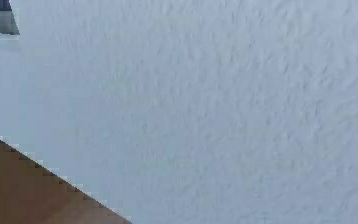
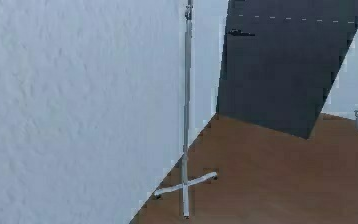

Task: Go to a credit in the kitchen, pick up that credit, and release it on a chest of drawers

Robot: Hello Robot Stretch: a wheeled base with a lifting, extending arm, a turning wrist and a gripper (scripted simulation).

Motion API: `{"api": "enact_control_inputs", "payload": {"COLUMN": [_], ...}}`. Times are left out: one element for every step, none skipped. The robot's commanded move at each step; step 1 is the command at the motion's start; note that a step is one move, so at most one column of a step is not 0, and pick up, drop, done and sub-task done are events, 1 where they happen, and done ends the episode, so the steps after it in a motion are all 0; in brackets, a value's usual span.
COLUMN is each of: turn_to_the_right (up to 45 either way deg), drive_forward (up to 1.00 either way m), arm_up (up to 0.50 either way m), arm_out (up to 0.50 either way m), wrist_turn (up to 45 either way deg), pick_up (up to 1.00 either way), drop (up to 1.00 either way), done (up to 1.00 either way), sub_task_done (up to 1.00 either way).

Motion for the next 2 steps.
{"api": "enact_control_inputs", "payload": {"turn_to_the_right": [45.0, 45.0], "drive_forward": [0.00, 0.00], "arm_up": [0.00, 0.00], "arm_out": [0.00, 0.00], "wrist_turn": [0.0, 0.0], "pick_up": [0.00, 0.00], "drop": [0.00, 0.00], "done": [0.00, 0.00], "sub_task_done": [0.00, 0.00]}}
